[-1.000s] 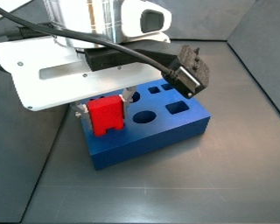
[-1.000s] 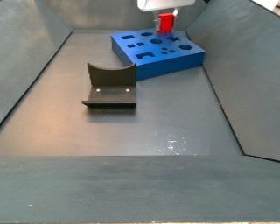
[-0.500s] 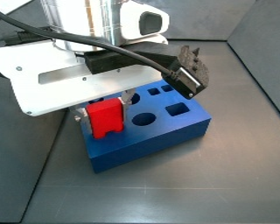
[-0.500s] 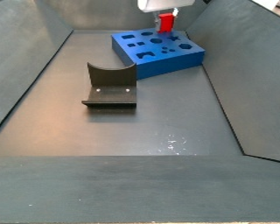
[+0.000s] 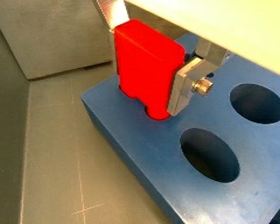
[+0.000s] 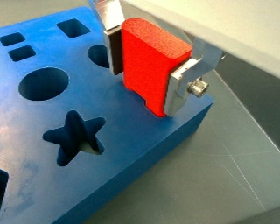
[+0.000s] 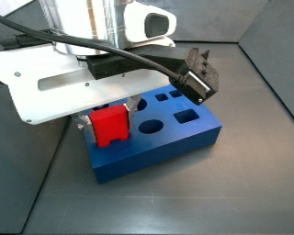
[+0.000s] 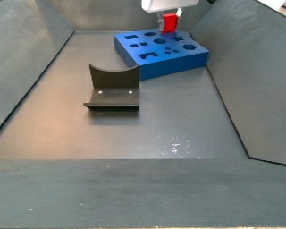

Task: Pick up the square-circle object. Move up. Move to above the board. Insert the square-circle object.
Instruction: Insert the square-circle object.

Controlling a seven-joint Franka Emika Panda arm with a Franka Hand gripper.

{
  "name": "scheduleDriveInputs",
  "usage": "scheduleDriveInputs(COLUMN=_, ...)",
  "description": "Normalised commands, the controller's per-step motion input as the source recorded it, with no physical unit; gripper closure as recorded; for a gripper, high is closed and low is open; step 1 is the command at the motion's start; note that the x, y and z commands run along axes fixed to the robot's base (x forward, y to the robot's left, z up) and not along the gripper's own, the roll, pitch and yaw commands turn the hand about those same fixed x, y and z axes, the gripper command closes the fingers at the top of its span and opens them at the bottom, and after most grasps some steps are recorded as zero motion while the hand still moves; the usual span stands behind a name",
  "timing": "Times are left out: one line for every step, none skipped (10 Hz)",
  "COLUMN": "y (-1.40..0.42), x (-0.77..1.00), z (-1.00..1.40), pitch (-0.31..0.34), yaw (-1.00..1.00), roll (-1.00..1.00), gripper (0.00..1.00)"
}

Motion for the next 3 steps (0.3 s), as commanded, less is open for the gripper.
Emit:
scheduleDriveInputs(y=0.0, x=0.0, z=-0.29, pitch=-0.236, yaw=0.0, roll=-0.03, gripper=1.0)
scheduleDriveInputs(y=0.0, x=0.0, z=0.0, pitch=-0.014, yaw=0.0, roll=-0.01, gripper=1.0)
scheduleDriveInputs(y=0.0, x=0.0, z=-0.08, pitch=-0.074, yaw=0.0, roll=0.0, gripper=1.0)
